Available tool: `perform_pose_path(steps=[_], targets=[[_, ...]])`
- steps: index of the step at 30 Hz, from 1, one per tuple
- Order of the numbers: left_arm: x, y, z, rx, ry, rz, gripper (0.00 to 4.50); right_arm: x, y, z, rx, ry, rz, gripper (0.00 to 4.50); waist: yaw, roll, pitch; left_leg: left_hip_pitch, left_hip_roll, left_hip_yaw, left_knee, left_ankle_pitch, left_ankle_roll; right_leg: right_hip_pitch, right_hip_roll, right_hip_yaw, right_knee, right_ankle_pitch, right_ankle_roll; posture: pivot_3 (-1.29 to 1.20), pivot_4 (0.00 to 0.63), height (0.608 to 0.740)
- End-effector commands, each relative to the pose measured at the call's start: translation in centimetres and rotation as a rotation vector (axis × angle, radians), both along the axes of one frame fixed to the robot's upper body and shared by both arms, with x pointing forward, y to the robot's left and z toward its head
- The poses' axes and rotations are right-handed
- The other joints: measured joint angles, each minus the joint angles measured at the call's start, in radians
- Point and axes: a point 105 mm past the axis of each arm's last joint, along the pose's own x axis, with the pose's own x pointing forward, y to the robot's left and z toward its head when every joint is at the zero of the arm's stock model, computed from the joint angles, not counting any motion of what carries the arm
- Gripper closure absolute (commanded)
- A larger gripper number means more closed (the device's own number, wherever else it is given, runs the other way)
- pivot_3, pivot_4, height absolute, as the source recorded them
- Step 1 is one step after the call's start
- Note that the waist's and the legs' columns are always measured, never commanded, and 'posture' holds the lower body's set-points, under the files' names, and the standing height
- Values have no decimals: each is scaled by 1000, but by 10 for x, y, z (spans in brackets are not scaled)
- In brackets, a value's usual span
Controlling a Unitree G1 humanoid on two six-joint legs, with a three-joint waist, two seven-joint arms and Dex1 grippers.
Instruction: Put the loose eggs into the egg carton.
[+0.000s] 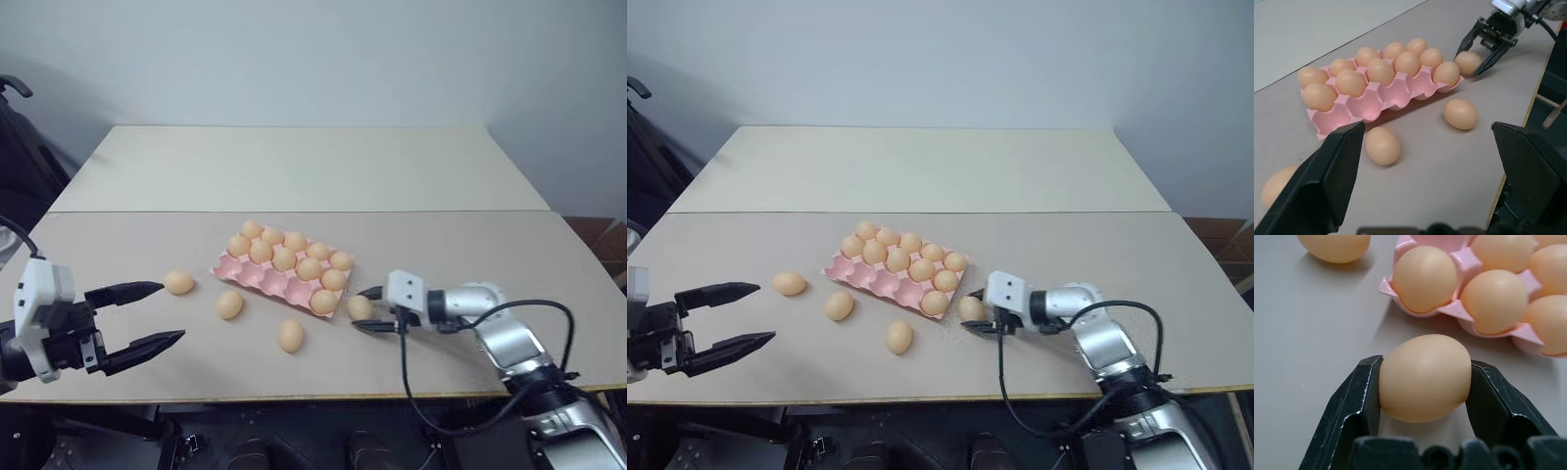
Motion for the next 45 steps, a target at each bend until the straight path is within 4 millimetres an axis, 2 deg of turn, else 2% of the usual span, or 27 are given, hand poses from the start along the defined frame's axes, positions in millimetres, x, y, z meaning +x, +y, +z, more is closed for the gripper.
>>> perform_pose_path(steps=[1,3,7,12,16,19,24,25,30,33,35,39,45], targets=[[0,0,7,15,-41,-10,0,-7,8,39,92,-82,56,2133,-4,0,0,0,0,0,0,0,0,0,0,0,0,0,0,0,150,740],[1,-1,7,12,-42,-11,0,-9,18,51,130,-109,80,2133,-10,0,0,1,0,0,0,0,0,0,0,0,1,0,0,0,150,740],[4,-2,7,4,-44,-20,0,-5,51,68,208,-154,117,2133,-15,0,0,1,0,0,-1,0,0,0,0,1,1,0,0,0,150,740],[7,-4,7,-1,-48,-25,0,6,98,61,209,-151,115,2133,-14,0,0,0,0,0,-1,0,0,-1,0,0,1,0,0,0,150,740],[6,-5,7,-3,-53,-20,0,18,112,51,166,-133,56,2133,-11,0,0,-1,0,0,-1,0,0,-2,0,0,1,0,0,0,150,740],[3,-5,7,-9,-58,-14,0,23,112,43,132,-120,23,2133,-6,0,0,-1,0,0,0,0,0,-2,0,0,1,0,0,0,150,740],[2,-5,12,-56,-76,-15,0,20,114,39,128,-93,36,2133,-5,0,0,-1,0,0,-1,0,0,-2,0,0,1,0,0,0,150,740],[2,-6,12,-58,-75,-20,0,19,115,39,128,-88,39,1495,-6,0,0,-1,0,0,-1,0,0,-2,0,0,1,0,0,0,150,740],[1,-7,13,-60,-66,-37,0,16,119,40,149,-71,48,10,-7,0,0,-1,0,0,-1,0,0,-2,0,0,1,0,0,0,150,740],[1,-8,13,-56,-61,-50,0,15,117,45,173,-78,45,10,-7,0,0,-1,0,0,-1,0,0,-2,0,0,1,0,0,0,150,740],[1,-7,13,-47,-64,-57,0,13,109,56,216,-79,56,10,-6,0,0,-1,0,0,-1,0,0,-2,0,0,1,0,0,0,150,740],[0,1,17,-39,-93,-60,0,3,80,76,289,-74,104,10,3,0,0,-1,0,-1,-1,0,0,-1,0,-1,0,0,0,0,150,740],[-9,21,19,8,-28,-87,0,-20,16,78,244,-28,157,10,-1,0,0,-1,0,-1,-1,0,0,-1,0,-1,-1,0,0,0,150,740]])
